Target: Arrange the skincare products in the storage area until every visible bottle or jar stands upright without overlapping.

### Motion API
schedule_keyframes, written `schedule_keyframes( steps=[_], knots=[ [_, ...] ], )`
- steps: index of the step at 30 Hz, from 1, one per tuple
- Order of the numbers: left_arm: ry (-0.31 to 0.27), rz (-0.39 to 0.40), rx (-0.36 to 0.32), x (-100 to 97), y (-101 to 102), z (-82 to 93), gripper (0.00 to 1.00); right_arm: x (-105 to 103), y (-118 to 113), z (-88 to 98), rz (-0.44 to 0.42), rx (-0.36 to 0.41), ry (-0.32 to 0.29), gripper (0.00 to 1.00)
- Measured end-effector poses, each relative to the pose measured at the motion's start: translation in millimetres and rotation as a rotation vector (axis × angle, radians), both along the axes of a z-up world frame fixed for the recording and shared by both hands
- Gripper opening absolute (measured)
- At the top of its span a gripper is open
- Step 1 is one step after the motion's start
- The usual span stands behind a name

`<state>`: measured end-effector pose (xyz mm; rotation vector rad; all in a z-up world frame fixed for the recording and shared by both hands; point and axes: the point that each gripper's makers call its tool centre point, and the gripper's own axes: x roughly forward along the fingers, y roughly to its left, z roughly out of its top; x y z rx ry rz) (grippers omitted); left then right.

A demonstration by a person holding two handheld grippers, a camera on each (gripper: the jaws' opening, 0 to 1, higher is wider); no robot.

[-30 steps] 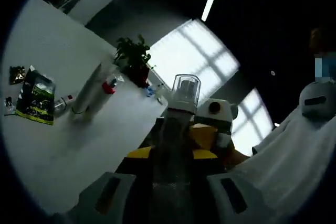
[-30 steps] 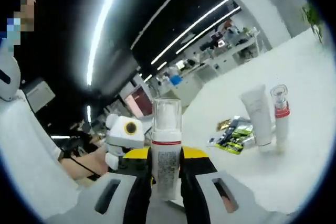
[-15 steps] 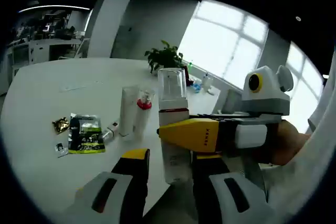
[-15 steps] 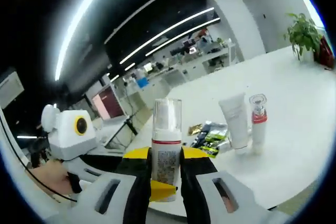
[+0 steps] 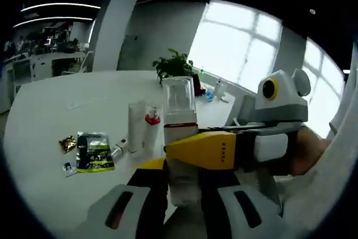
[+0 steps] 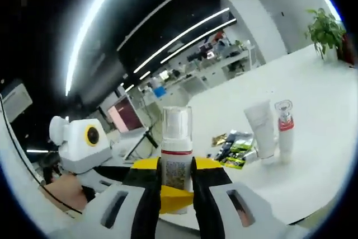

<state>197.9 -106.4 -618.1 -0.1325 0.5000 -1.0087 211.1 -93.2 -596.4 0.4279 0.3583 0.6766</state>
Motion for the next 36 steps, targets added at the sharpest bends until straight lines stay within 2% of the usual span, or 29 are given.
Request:
schedule_keyframes(
  steps=[1,3,5,7,10,11,12,13,15,16,17,18,20,25,26,27,28,29,30,31,32,33,35,36],
  knots=[
    [0.001,-0.016,-0.015,-1.6,0.2,2.3,0.19,-3.1,1.5,3.9,0.034,0.021,-0.013,0.21],
    [0.047,-0.071,-0.096,-11.0,-2.5,11.5,0.19,-8.2,2.7,10.4,0.082,0.066,-0.022,0.22],
    [0.062,-0.133,-0.150,-18.3,0.0,20.0,0.19,-17.3,3.5,23.0,0.172,0.150,-0.043,0.23],
    [0.056,-0.223,-0.186,-29.7,1.0,30.5,0.19,-26.4,5.4,32.1,0.248,0.171,-0.082,0.23],
    [0.097,-0.329,-0.260,-47.1,1.5,45.9,0.19,-40.1,11.4,48.1,0.349,0.230,-0.109,0.23],
    [0.115,-0.362,-0.285,-52.8,1.8,50.8,0.19,-45.0,14.5,51.1,0.382,0.243,-0.108,0.23],
    [0.109,-0.370,-0.304,-54.7,0.8,54.6,0.19,-47.0,16.7,56.5,0.403,0.256,-0.123,0.23],
    [0.147,-0.409,-0.357,-61.8,0.8,61.4,0.19,-50.6,19.5,60.6,0.428,0.269,-0.132,0.23],
    [0.182,-0.446,-0.445,-69.3,0.3,72.6,0.19,-58.8,24.7,73.1,0.488,0.330,-0.135,0.22],
    [0.223,-0.489,-0.512,-76.9,0.2,80.5,0.19,-65.6,27.4,81.8,0.531,0.367,-0.155,0.22],
    [0.220,-0.500,-0.541,-78.6,0.0,84.5,0.19,-67.8,28.4,86.7,0.543,0.383,-0.163,0.21],
    [0.193,-0.502,-0.562,-78.6,-1.6,87.9,0.19,-67.5,28.9,90.0,0.538,0.393,-0.169,0.21],
    [0.199,-0.505,-0.535,-79.0,-3.5,84.7,0.19,-67.2,31.4,89.5,0.540,0.399,-0.138,0.20],
    [0.201,-0.487,-0.467,-75.0,-6.6,74.8,0.19,-61.4,28.3,78.8,0.506,0.354,-0.132,0.20],
    [0.199,-0.477,-0.458,-73.4,-6.9,73.3,0.19,-58.9,27.4,77.6,0.490,0.340,-0.136,0.20],
    [0.178,-0.429,-0.436,-65.3,-7.0,69.3,0.20,-53.3,25.2,75.7,0.460,0.315,-0.146,0.20],
    [0.168,-0.382,-0.422,-57.6,-6.2,66.0,0.21,-44.4,21.4,70.5,0.410,0.274,-0.137,0.20],
    [0.172,-0.311,-0.392,-47.4,-5.6,59.0,0.22,-38.7,18.8,66.7,0.378,0.246,-0.131,0.20],
    [0.185,-0.271,-0.372,-42.0,-5.3,54.3,0.23,-29.0,14.9,59.6,0.320,0.194,-0.124,0.20],
    [0.190,-0.218,-0.334,-34.9,-5.8,47.5,0.23,-26.5,13.8,57.3,0.304,0.174,-0.124,0.20],
    [0.163,-0.194,-0.309,-30.9,-6.7,44.8,0.21,-18.0,9.7,50.1,0.245,0.079,-0.145,0.20],
    [0.118,-0.143,-0.257,-23.5,-7.5,39.5,0.21,-11.9,6.3,47.1,0.193,0.035,-0.152,0.20],
    [0.113,-0.097,-0.185,-20.4,-9.8,31.2,0.20,-5.2,5.5,36.2,0.122,-0.075,-0.143,0.20],
    [0.072,-0.079,-0.136,-17.0,-8.7,27.2,0.19,-0.5,3.3,31.2,0.059,-0.130,-0.138,0.20]
  ],
)
